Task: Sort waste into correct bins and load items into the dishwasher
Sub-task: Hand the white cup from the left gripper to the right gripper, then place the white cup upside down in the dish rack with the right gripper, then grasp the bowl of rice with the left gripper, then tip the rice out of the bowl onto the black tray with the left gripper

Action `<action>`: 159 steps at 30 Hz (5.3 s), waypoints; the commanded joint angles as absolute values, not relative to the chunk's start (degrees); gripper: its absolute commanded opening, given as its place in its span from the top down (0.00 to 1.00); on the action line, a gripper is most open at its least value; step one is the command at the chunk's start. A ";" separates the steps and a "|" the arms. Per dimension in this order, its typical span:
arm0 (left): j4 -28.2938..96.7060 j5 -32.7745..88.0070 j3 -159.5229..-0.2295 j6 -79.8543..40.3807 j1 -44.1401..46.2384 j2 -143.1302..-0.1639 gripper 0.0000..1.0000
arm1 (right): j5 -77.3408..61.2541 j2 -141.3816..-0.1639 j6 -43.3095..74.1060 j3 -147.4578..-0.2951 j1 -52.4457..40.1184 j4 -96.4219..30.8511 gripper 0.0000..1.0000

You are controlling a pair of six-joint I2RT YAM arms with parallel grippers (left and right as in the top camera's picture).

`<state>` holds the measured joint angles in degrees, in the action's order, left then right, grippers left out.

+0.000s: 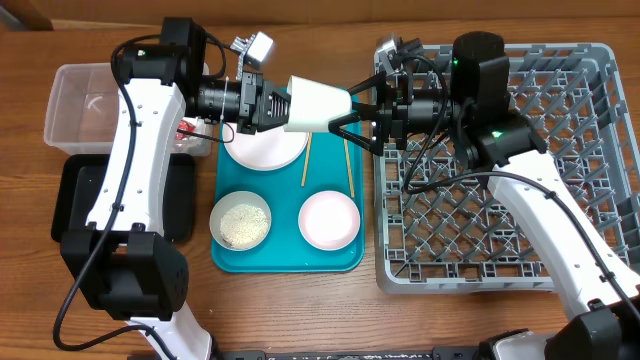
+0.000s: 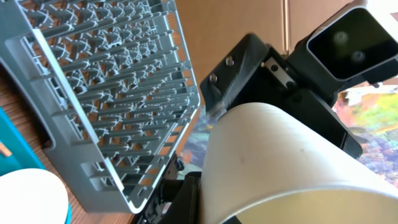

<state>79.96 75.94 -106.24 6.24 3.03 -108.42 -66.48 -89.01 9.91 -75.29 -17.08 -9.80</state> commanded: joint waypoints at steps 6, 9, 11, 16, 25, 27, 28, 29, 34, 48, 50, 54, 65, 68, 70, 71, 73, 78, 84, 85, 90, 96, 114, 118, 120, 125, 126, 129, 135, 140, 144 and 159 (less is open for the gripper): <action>80.14 79.11 -107.46 7.99 5.72 -108.05 0.96 | -67.42 -88.99 10.70 -75.57 -19.53 -7.90 0.20; 80.12 79.09 -107.46 7.99 6.42 -108.05 0.96 | -67.44 -88.99 10.72 -75.57 -19.62 -7.81 0.28; 80.07 79.05 -107.46 8.10 6.42 -108.05 0.96 | -67.44 -88.99 10.72 -75.57 -19.62 -7.81 0.32; 79.83 78.87 -107.46 8.21 6.37 -108.05 0.91 | -67.44 -88.99 10.72 -75.57 -19.59 -7.79 0.37; 77.54 74.91 -107.46 8.14 2.72 -108.05 0.36 | -63.90 -88.95 16.67 -75.57 -12.80 -12.40 0.51; 76.27 71.55 -107.46 8.14 -0.40 -108.05 0.34 | -60.07 -88.82 16.78 -75.59 -11.09 -17.15 0.51; 75.81 69.38 -107.46 8.14 -1.41 -108.05 0.32 | -57.58 -88.58 16.78 -75.59 -10.68 -19.66 0.51; 74.78 65.01 -107.46 8.14 -2.81 -108.05 0.30 | -51.51 -87.96 16.75 -75.59 -10.31 -24.97 0.51; 69.80 44.91 -107.46 6.02 -3.99 -108.05 0.27 | -27.94 -82.54 18.57 -75.85 -11.68 -44.66 0.51; 64.90 31.24 -107.46 2.35 -3.29 -108.05 0.28 | -0.99 -74.70 43.13 -75.88 -29.78 -84.60 0.50; 65.06 30.87 -107.46 2.37 -3.29 -108.05 0.28 | -0.95 -74.81 45.52 -75.75 -30.59 -87.79 0.50; 65.12 30.83 -107.46 2.39 -3.29 -108.05 0.27 | -2.42 -75.66 46.57 -73.14 -32.08 -87.00 0.50; 65.89 29.39 -107.46 2.61 -3.29 -108.05 0.27 | -3.95 -82.94 47.07 -67.53 -33.74 -80.86 0.16; 65.45 29.39 -107.50 2.63 -3.29 -108.03 0.27 | -3.95 -83.00 46.02 -67.59 -33.26 -77.10 0.14; 66.57 29.45 -108.90 2.61 -3.31 -107.87 0.28 | -3.95 -83.00 45.10 -67.99 -31.68 -74.74 0.14; 67.66 29.43 -110.15 2.63 -3.31 -107.87 0.28 | -3.95 -83.00 44.49 -68.49 -30.74 -74.28 0.15; 70.17 29.41 -112.99 2.70 -3.31 -107.85 0.29 | -3.97 -83.00 42.94 -70.35 -28.91 -74.11 0.15; 85.95 29.15 -128.75 3.90 -3.18 -107.85 0.33 | -3.92 -82.59 35.77 -81.56 -25.34 -74.59 0.15; 96.82 19.81 -134.47 0.80 1.21 -105.10 0.41 | 0.25 -82.63 34.02 -85.80 -25.30 -74.00 0.13; 96.82 17.43 -132.94 -0.36 3.16 -104.36 0.41 | 0.62 -82.63 34.00 -85.80 -25.30 -74.00 0.12; 96.66 -0.91 -115.09 -12.62 16.49 -102.21 0.37 | 0.60 -82.63 34.02 -85.80 -25.30 -73.93 0.10; 81.91 -2.72 -89.25 -20.99 22.63 -102.26 0.43 | 1.45 -82.63 33.82 -85.80 -25.30 -73.97 0.09; 54.02 -1.91 -66.63 -24.45 22.00 -103.18 0.80 | 1.41 -82.63 32.93 -85.80 -25.32 -74.32 0.08; 53.98 -1.85 -66.30 -24.45 22.00 -103.50 0.96 | 1.43 -82.63 32.93 -85.80 -25.32 -75.00 0.08; 54.22 -1.17 -66.35 -24.45 22.00 -103.48 0.96 | 1.45 -82.63 32.93 -85.80 -25.32 -75.09 0.08; 63.46 3.40 -76.18 -21.26 21.21 -103.33 0.96 | 1.45 -82.63 32.93 -85.80 -25.32 -75.07 0.08; 66.63 4.16 -79.57 -20.08 20.88 -103.33 0.96 | 1.45 -82.63 32.93 -85.80 -25.32 -75.05 0.08; 74.76 5.76 -88.73 -16.69 18.96 -103.02 0.96 | 1.45 -82.63 32.93 -85.80 -25.32 -75.02 0.08; 80.93 17.74 -94.11 -5.19 0.89 -96.68 0.96 | 1.45 -82.63 32.91 -85.80 -25.32 -74.37 0.08; 81.10 35.16 -90.50 8.49 -17.10 -96.64 0.96 | 1.39 -82.63 32.95 -85.80 -25.41 -74.17 0.08; 76.01 48.05 -83.29 11.64 -28.84 -96.75 0.96 | 1.39 -82.63 32.95 -85.80 -25.43 -74.43 0.08; 56.86 90.59 -68.25 3.70 -47.29 -104.99 0.96 | 1.50 -82.65 32.71 -85.78 -25.43 -73.97 0.08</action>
